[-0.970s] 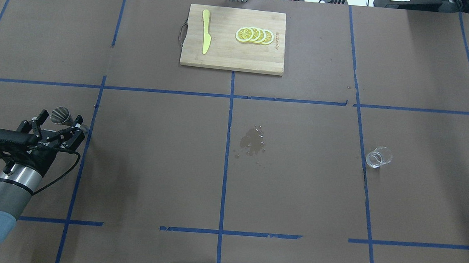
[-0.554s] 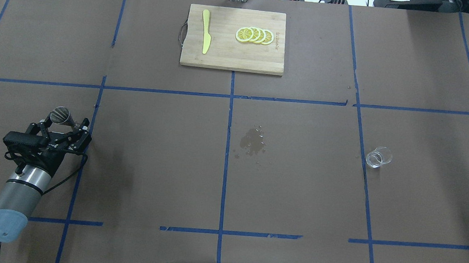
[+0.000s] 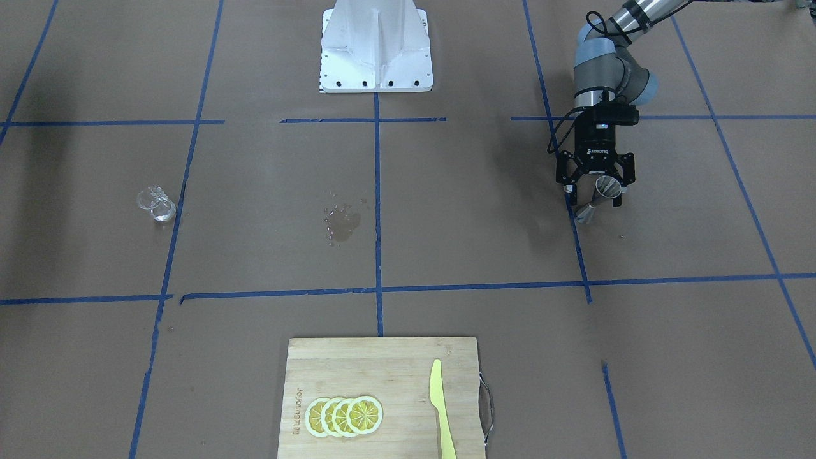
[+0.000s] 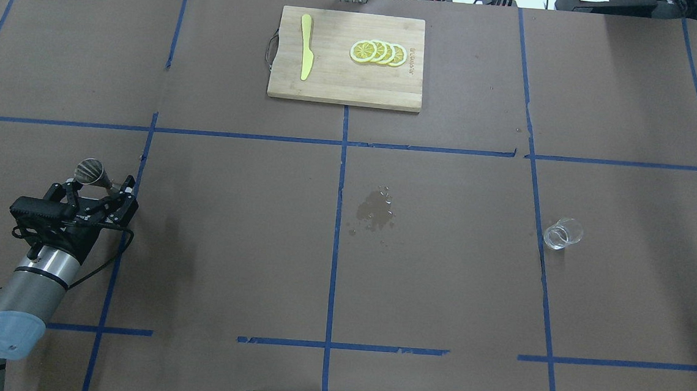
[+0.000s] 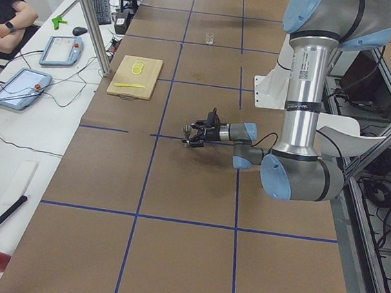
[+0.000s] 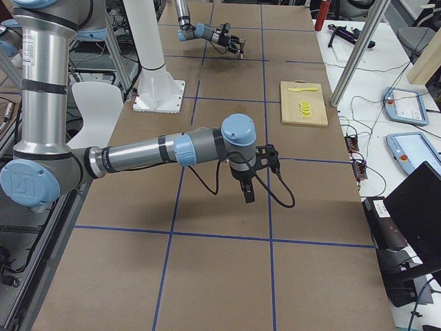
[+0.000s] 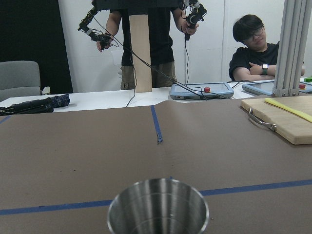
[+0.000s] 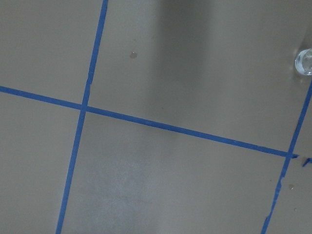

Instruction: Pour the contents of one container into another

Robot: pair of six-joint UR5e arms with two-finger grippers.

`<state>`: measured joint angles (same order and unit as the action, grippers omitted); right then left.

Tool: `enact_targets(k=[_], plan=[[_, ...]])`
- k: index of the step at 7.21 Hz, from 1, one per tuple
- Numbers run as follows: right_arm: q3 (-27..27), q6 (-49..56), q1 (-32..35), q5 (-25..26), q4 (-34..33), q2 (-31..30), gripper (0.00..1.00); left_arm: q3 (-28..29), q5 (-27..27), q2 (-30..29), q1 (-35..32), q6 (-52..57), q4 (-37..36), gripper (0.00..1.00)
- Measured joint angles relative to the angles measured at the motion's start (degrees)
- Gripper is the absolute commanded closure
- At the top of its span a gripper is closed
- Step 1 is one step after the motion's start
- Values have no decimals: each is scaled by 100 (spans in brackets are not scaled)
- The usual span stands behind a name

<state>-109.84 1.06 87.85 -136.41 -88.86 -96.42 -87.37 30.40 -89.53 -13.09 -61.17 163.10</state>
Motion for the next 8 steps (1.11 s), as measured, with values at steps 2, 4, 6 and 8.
enact_targets(k=[2,4,6,8], plan=[[5,0,4,0,0,0,0,68,3,22,6,-6,17,18],[5,0,4,0,0,-2,0,136,46,28,14,-9,19,39],[-1,0,13,0,-5,-4,0,151,92,24,23,-15,28,39],[-2,0,23,0,-4,-3,0,153,105,23,28,-20,99,43]])
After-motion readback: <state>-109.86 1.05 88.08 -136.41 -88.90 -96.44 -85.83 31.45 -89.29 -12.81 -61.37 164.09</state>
